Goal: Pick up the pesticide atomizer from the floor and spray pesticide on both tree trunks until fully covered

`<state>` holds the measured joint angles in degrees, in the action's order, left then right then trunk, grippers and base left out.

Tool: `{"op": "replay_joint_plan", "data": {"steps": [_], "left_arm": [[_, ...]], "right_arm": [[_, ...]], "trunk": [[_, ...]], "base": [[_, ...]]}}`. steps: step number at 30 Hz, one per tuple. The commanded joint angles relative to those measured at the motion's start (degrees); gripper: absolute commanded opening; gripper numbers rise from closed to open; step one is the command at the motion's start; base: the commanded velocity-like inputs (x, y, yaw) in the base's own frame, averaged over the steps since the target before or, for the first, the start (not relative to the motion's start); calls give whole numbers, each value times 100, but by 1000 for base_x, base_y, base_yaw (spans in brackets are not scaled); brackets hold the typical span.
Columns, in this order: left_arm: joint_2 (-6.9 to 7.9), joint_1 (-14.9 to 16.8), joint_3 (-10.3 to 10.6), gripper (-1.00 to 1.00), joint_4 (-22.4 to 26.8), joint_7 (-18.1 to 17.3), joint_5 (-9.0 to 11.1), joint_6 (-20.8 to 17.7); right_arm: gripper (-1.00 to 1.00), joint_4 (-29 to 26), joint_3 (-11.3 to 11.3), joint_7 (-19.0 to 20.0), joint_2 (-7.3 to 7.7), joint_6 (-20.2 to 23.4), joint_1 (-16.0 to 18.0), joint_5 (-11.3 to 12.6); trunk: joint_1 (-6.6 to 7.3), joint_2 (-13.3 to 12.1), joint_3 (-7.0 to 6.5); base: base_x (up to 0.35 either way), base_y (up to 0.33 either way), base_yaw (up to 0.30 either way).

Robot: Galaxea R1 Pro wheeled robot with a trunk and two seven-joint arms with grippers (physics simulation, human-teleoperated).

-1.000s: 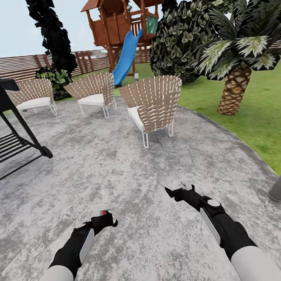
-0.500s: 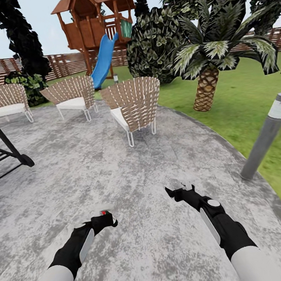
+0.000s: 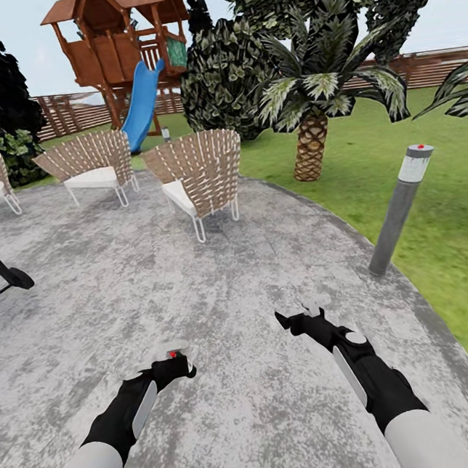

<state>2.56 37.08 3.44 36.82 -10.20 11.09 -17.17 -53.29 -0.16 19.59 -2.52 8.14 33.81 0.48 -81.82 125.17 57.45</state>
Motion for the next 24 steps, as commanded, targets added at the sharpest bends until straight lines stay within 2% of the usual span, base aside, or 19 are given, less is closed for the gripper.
{"op": "replay_joint_plan", "data": {"steps": [1,24], "left_arm": [[8,1,25,-100,9,10,60,-32],[79,2,17,-100,21,10,63,-32]], "right_arm": [[100,-8,7,19,-3,38,3,5],[100,-33,25,10,-10,37,3,5]], "trunk": [[3,2,5],[3,2,7]], "base": [[-147,174,-194],[-13,16,-275]]}}
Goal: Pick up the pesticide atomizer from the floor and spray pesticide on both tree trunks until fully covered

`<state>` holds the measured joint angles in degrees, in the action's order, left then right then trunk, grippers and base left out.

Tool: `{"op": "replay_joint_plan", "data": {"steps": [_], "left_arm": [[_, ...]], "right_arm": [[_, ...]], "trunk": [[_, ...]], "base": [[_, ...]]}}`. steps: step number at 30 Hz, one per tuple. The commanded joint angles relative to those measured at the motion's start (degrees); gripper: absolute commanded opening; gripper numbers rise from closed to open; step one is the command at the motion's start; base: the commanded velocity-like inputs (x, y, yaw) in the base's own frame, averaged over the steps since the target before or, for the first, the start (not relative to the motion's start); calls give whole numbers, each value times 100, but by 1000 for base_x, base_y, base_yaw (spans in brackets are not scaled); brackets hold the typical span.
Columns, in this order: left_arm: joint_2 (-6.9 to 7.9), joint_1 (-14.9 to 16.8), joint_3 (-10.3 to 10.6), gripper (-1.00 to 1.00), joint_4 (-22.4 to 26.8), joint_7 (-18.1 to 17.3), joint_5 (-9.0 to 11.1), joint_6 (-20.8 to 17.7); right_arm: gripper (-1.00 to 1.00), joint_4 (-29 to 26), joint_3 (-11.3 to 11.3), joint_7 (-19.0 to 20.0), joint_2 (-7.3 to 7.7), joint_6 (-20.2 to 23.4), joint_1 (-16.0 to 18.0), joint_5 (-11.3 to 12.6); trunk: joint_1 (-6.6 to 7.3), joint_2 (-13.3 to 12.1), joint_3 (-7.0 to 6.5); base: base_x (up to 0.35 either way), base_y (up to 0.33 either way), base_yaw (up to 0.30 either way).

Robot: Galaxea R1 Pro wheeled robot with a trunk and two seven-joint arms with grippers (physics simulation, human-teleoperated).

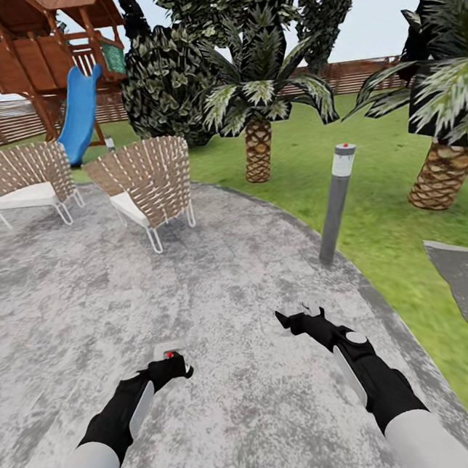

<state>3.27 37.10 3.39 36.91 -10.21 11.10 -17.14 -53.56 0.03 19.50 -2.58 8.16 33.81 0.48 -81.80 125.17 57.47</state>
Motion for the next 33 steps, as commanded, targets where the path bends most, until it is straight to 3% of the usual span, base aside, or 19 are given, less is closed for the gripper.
{"op": "replay_joint_plan", "data": {"steps": [1,23,33], "left_arm": [[12,1,24,-100,14,10,67,-35],[-46,1,17,-100,18,10,66,-35],[-47,1,13,-100,18,10,72,-35]], "right_arm": [[100,-9,8,18,-1,36,3,5],[100,-13,14,18,3,36,3,5],[100,0,14,18,3,29,3,-3]], "trunk": [[1,2,7],[1,2,50],[1,2,52]], "base": [[0,0,-300],[3,0,-300],[161,-174,-300]]}}
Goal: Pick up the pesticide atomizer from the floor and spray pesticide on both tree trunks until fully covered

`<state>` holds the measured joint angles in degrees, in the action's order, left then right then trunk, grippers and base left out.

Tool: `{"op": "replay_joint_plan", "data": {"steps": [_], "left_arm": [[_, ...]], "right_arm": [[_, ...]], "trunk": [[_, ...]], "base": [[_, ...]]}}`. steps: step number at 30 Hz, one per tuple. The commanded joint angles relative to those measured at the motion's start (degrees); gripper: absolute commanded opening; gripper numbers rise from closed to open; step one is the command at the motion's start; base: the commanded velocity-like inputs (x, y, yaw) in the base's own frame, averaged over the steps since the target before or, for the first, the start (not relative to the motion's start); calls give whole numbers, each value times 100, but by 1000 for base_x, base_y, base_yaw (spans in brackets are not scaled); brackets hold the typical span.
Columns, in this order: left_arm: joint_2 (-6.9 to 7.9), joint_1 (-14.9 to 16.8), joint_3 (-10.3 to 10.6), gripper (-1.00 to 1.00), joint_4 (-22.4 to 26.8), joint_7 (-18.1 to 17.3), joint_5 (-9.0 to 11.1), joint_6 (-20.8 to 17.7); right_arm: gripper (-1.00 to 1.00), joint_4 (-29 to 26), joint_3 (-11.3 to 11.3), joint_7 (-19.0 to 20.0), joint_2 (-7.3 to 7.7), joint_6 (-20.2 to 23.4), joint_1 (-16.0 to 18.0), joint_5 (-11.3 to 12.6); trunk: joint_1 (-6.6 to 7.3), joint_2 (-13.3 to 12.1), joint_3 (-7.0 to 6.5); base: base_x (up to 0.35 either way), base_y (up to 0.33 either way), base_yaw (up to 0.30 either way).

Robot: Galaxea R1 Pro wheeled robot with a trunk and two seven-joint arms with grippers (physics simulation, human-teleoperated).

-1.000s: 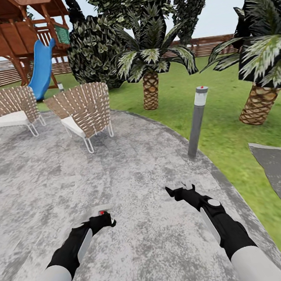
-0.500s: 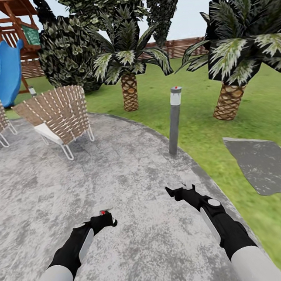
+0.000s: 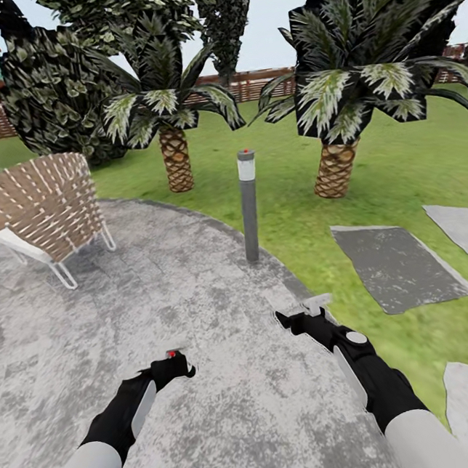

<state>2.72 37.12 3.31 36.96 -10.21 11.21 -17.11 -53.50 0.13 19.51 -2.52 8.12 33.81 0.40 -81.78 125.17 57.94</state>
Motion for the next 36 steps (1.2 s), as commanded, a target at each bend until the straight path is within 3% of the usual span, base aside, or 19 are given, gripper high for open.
{"op": "replay_joint_plan", "data": {"steps": [1,10,36], "left_arm": [[8,1,21,-100,13,12,62,-38],[3,0,26,-100,13,11,74,-38],[-1,-3,29,-100,5,19,83,-38]], "right_arm": [[100,-4,5,18,-3,32,3,6],[100,5,5,18,-3,32,3,10],[100,-11,13,18,6,32,3,13]], "trunk": [[-1,2,5],[-1,2,5],[-1,2,5]], "base": [[180,-214,-300],[135,-234,-300],[4,-271,-300]]}}
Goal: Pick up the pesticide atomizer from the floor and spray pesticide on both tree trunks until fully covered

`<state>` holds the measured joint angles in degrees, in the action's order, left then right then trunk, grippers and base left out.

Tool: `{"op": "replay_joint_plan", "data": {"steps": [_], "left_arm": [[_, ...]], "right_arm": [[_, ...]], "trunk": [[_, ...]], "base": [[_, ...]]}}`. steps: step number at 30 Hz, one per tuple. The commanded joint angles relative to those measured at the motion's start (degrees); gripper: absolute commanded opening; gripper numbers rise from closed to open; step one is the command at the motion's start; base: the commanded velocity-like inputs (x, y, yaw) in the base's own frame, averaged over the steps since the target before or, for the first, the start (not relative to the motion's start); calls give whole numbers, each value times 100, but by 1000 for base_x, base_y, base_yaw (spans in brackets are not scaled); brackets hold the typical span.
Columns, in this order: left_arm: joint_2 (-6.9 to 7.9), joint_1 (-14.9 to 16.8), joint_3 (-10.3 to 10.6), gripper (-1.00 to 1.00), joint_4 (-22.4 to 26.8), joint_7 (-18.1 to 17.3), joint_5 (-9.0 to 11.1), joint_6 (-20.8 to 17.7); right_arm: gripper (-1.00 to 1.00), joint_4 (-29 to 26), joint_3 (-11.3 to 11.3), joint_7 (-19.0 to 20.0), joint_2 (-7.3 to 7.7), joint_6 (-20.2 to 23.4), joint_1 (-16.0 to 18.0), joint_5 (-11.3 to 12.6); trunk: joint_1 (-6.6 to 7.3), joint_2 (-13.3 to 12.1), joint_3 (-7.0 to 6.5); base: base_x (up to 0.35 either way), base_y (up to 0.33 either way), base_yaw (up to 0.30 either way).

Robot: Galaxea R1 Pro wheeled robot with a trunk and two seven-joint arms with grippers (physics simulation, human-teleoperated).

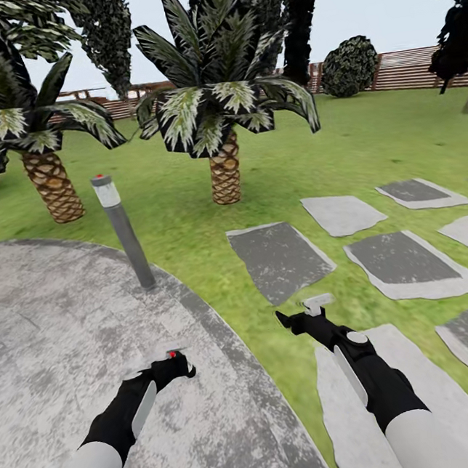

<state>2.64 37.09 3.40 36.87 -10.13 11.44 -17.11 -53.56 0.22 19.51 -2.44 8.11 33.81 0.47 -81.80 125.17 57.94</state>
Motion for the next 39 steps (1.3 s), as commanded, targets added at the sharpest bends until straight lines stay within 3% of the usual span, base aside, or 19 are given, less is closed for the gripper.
{"op": "replay_joint_plan", "data": {"steps": [1,13,32,39], "left_arm": [[8,0,19,-100,13,11,60,-38],[9,0,17,-100,13,11,59,-38],[6,0,16,-100,13,11,62,-38],[7,0,12,-100,13,11,64,-38]], "right_arm": [[100,-5,5,18,-2,32,3,3],[100,-5,4,19,-2,32,3,5],[100,-5,3,19,-2,32,3,0],[100,-5,-2,23,-2,24,3,-2]], "trunk": [[1,2,5],[1,2,5],[1,2,5],[1,2,5]], "base": [[0,-272,-300],[63,-271,-300],[215,-231,-300],[245,-216,-94]]}}
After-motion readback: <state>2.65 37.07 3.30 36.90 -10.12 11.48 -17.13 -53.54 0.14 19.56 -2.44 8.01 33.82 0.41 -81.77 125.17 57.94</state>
